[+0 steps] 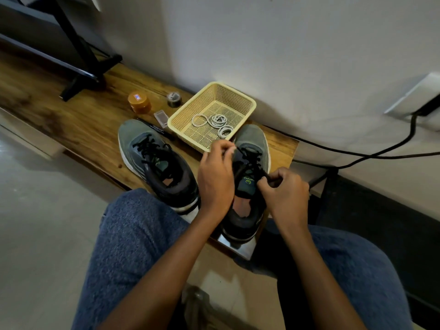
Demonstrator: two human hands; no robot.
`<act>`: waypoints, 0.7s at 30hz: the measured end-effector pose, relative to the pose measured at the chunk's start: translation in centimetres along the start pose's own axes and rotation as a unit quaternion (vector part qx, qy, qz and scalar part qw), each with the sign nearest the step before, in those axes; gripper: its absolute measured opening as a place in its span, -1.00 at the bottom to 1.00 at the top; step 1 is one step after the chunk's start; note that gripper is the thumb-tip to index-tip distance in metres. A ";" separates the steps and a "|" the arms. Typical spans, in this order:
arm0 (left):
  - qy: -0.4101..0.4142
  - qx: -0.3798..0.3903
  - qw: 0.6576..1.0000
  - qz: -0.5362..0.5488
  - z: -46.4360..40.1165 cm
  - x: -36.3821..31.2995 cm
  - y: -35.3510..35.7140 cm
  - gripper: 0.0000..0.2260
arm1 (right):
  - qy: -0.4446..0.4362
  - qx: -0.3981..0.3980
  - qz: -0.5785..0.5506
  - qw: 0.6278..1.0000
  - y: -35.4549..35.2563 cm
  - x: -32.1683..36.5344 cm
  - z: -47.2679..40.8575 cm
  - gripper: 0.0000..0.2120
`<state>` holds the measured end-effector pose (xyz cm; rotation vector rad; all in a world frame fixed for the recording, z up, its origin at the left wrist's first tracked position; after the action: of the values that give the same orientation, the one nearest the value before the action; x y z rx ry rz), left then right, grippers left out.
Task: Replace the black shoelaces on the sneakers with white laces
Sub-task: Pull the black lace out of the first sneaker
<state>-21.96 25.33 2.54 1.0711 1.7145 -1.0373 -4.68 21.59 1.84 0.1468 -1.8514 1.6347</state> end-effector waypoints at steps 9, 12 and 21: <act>0.090 0.153 0.972 -0.151 0.4 -1.1 3.1 -0.62 | -0.005 -0.001 0.023 1.000 0.1 0.1 -0.1 -0.87; 0.153 0.198 0.944 -0.214 0.9 -1.1 4.2 -0.71 | -0.010 -0.002 0.026 1.000 0.2 0.3 -0.2 -0.86; 0.166 0.151 0.945 -0.236 0.8 -1.4 3.5 -0.85 | -0.020 0.005 0.017 1.000 0.1 0.5 0.0 -0.87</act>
<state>-18.16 25.26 2.83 1.0963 2.2043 -1.5265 -5.15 21.75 2.07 0.1531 -1.8851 1.6752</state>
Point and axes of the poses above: each hand's wrist, its own z-axis away from the middle knuckle, its own y-axis out of the palm, x = y × z, the point moved 9 cm from there along -z, towards the middle knuckle, and after that the axes turned 15 degrees about z, right-handed, at the moved point
